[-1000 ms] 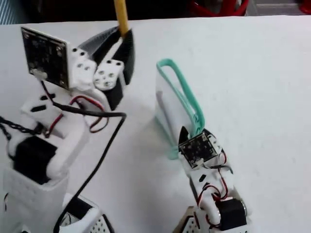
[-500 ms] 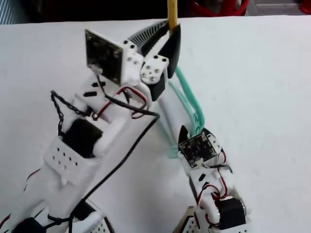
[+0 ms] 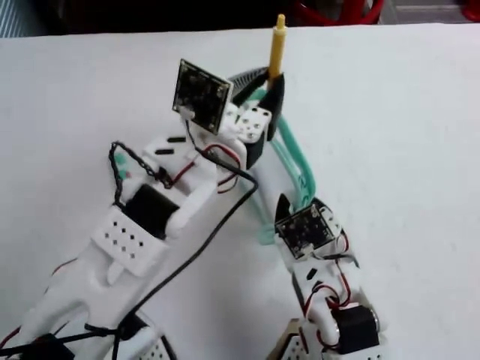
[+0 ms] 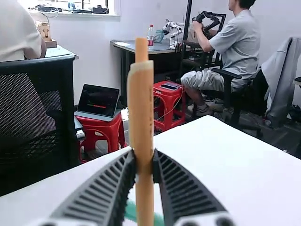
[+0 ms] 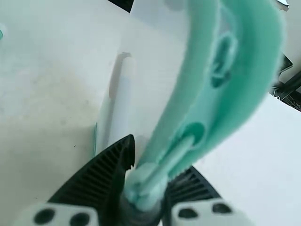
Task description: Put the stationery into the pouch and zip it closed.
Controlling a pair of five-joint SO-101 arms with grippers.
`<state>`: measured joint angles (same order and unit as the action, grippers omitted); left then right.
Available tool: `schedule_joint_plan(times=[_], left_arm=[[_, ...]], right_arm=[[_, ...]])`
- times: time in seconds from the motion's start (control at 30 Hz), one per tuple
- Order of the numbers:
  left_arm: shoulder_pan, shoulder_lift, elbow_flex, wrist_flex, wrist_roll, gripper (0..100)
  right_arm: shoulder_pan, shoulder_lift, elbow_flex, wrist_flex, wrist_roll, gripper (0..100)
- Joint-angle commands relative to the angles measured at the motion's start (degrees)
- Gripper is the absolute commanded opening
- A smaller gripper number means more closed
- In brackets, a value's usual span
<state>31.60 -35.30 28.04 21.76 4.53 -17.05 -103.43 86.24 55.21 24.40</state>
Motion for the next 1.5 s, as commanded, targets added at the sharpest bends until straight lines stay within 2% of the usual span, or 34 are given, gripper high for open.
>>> schedule_joint_plan(times=[0.0, 0.1, 0.2, 0.4, 0.57, 0.7, 0.77, 0.87, 1.03, 1.13, 1.3, 1.47], left_arm=[[0.48, -1.19, -1.49, 4.40, 5.54, 12], [0.40, -3.21, -4.13, 12.31, 11.96, 16], [0.13, -4.62, -8.26, 17.93, 12.84, 16], [-6.29, -4.62, -12.04, 18.29, 12.84, 16], [-11.38, -0.13, -11.60, 15.30, 12.84, 16], [-20.97, 0.75, -12.13, 15.38, 12.13, 16], [-27.30, 0.04, -11.60, 15.65, 9.05, 16], [-34.15, 1.27, -11.43, 21.01, 5.19, 16], [-40.40, 10.77, -11.52, 29.89, 1.05, 16], [-43.65, 20.97, -11.52, 31.38, 1.23, 16], [-46.90, 37.23, -12.13, 31.74, 8.79, 16], [-47.34, 43.03, -14.86, 31.30, 9.58, 16]], right_arm=[[0.75, 0.31, 1.93, 0.13, 0.70, 1.8], [0.75, 0.31, 1.93, 0.13, 0.70, 1.8], [0.75, 0.31, 1.93, 0.13, 0.70, 1.8], [0.75, 0.31, 1.93, 0.13, 0.70, 1.8], [0.75, 0.31, 2.02, 0.13, 0.70, 1.8], [0.75, 0.31, 2.11, 0.13, 0.70, 1.8], [0.75, 0.31, 2.11, 0.13, 0.70, 1.8], [0.75, 0.31, 1.93, 0.13, 0.70, 1.8], [0.75, 0.31, 1.93, 0.13, 0.70, 1.8], [0.75, 0.31, 1.93, 0.22, 0.70, 1.8], [0.75, 0.31, 2.11, 0.31, 0.70, 1.8], [0.75, 0.31, 2.11, 0.40, 0.70, 1.8]])
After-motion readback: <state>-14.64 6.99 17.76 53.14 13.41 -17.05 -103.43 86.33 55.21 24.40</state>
